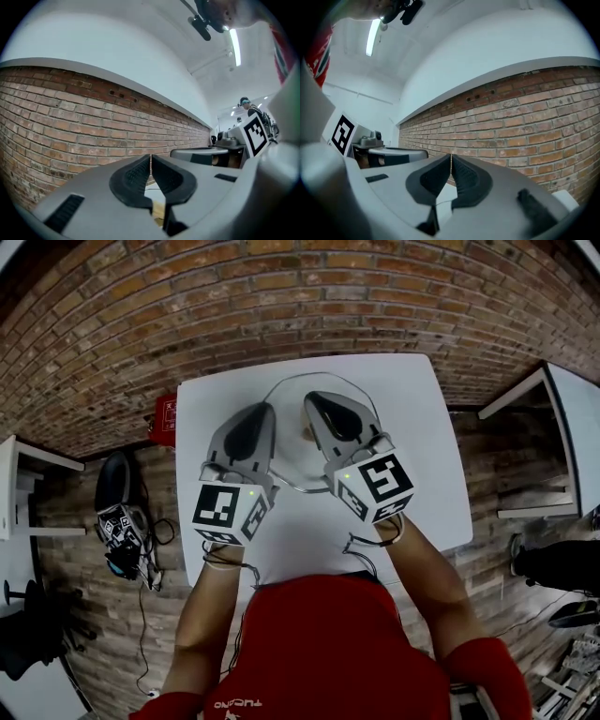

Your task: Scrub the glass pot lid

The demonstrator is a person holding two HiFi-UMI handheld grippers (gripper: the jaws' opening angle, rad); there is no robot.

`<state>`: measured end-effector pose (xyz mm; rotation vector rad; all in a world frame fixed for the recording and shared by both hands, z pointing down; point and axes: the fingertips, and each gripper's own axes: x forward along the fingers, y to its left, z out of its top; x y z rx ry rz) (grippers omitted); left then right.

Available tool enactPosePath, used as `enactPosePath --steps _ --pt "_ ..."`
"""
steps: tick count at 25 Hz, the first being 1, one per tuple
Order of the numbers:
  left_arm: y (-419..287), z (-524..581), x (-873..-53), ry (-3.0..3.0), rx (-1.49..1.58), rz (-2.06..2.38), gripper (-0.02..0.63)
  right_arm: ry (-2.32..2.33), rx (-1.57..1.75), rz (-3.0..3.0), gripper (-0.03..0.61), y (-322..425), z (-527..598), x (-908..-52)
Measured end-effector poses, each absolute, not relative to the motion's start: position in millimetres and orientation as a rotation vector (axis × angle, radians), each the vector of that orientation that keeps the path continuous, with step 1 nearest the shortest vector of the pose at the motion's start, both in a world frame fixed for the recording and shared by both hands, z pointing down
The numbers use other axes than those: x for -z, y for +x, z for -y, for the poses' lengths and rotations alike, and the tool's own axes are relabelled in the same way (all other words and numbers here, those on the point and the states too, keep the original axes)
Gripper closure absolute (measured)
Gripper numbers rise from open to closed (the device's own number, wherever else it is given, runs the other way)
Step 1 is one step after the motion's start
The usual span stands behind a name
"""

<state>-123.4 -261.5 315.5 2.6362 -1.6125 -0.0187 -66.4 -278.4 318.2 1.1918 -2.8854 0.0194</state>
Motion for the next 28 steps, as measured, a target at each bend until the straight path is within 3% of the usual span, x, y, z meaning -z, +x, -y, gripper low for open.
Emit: enactPosePath --steps 28 --pt "-109.4 258.1 -310.4 2.647 0.064 1.58 0.595 1.16 0.05 2.86 0.549 -63.3 263.6 -316.8"
